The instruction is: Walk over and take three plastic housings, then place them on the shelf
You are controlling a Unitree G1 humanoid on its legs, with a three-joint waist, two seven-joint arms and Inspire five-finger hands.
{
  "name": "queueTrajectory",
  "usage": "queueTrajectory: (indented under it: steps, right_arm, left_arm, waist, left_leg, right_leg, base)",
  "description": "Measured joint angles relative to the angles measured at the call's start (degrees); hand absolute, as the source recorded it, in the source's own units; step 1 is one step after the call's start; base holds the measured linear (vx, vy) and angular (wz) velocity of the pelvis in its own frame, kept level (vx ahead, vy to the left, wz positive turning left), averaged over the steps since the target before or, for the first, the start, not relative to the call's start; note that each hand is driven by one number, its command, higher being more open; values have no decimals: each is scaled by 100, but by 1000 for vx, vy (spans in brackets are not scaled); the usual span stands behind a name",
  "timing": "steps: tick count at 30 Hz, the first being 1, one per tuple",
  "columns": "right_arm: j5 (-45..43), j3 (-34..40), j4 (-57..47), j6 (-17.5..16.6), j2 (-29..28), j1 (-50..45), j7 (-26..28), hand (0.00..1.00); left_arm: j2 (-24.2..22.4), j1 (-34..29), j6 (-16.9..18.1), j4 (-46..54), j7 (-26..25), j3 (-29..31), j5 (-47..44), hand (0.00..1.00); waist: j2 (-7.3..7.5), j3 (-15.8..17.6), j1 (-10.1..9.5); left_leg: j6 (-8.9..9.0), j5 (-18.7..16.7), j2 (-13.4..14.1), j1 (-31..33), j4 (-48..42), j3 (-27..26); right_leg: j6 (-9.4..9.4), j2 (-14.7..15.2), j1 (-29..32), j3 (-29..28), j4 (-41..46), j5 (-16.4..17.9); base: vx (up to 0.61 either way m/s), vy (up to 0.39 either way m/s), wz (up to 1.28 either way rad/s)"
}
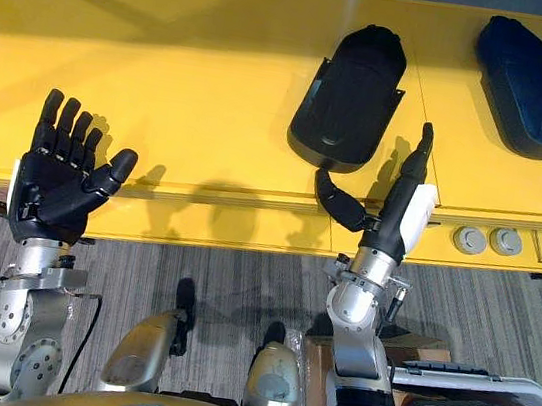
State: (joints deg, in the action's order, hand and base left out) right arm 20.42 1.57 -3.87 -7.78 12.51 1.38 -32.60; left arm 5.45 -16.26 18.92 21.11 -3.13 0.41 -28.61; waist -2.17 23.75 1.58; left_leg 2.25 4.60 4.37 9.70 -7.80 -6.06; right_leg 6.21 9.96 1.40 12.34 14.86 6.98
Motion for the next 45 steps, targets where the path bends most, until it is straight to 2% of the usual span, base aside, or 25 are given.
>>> queueTrajectory:
  steps: [13,16,17,18,19,21,23,25,30,35,39,42,45]
  right_arm:
    - [109,167,194,45,-148,111,-212,100]
    - [-211,327,184,-325,-453,-127,-212,100]
    - [-524,396,149,-525,-559,-267,-100,100]
    - [-1076,484,-16,-735,-654,-462,240,100]
    - [-1333,508,-128,-812,-676,-578,414,100]
    - [-2399,682,-683,-1158,-704,-1129,1365,100]
    - [-2659,780,-895,-1285,-725,-1272,1707,100]
    - [-2875,1003,-1266,-1421,-788,-1480,2158,100]
    - [-3258,1244,-1658,-1476,-874,-1794,2682,100]
    - [-3385,1394,-1718,-1400,-1109,-2159,2874,100]
    - [-4241,1340,-1729,-1396,-1103,-2184,3767,100]
    - [-4438,956,-1741,-1394,-933,-1959,4220,100]
    - [-4302,351,-1738,-1343,-752,-1478,4227,100]
  left_arm:
    - [-12,-14,-33,-6,335,-3,-1,100]
    - [-73,-56,-34,-1,460,0,0,100]
    - [-108,-108,-34,4,473,0,0,100]
    - [-115,-182,-34,23,500,0,0,100]
    - [-116,-217,-34,25,513,0,0,100]
    - [-186,-245,-35,46,606,48,-3,100]
    - [-244,-239,-31,105,643,71,-7,100]
    - [-282,-240,-31,203,726,69,-7,100]
    - [-365,-248,-29,304,792,159,-49,100]
    - [-442,-278,-61,310,899,262,-53,100]
    - [-459,-404,-181,310,902,257,-52,100]
    - [-460,-390,-184,310,868,218,-19,100]
    - [-457,-371,-265,309,811,203,70,100]
  waist:
    - [-4,-4,7]
    - [-11,-39,-7]
    - [-14,-73,1]
    - [-15,-111,9]
    - [-18,-154,13]
    - [-3,-406,37]
    - [25,-455,46]
    - [85,-674,72]
    - [152,-995,164]
    - [94,-1126,264]
    - [6,-1257,360]
    - [-18,-1370,340]
    - [5,-1470,298]
  left_leg:
    - [-7,-3,21,-67,14,19]
    - [-40,-25,5,-216,137,-34]
    - [-40,-24,2,-271,197,-66]
    - [-39,-23,5,-316,257,-119]
    - [-37,-22,4,-325,292,-142]
    - [10,23,-14,-387,425,-179]
    - [-11,38,-15,-502,490,-210]
    - [4,37,-25,-691,654,-253]
    - [40,56,-39,-1046,1028,-417]
    - [26,148,-64,-1287,1291,-557]
    - [39,161,-59,-1328,1291,-613]
    - [66,205,-57,-1326,1292,-577]
    - [56,252,-74,-1304,1293,-441]
  right_leg:
    - [51,0,-137,42,-113,-38]
    - [81,6,-296,46,-265,-64]
    - [90,4,-347,39,-351,-88]
    - [93,-1,-376,15,-429,-114]
    - [98,-1,-374,1,-457,-121]
    - [113,-1,-412,-4,-605,-178]
    - [114,3,-499,-12,-635,-179]
    - [115,2,-651,-20,-751,-180]
    - [117,2,-782,-166,-809,-179]
    - [141,3,-864,-307,-896,-190]
    - [155,1,-870,-340,-901,-199]
    - [165,-3,-887,-305,-903,-206]
    - [173,1,-949,-165,-922,-213]
  base:
    - [0,0,0]
    - [26,4,-2]
    - [64,5,-10]
    - [68,4,-11]
    - [84,4,-10]
    - [138,4,-6]
    - [103,-5,-7]
    - [80,-13,-9]
    - [45,1,-16]
    - [-9,15,-16]
    - [-22,15,-8]
    - [-11,5,4]
    - [-21,5,21]
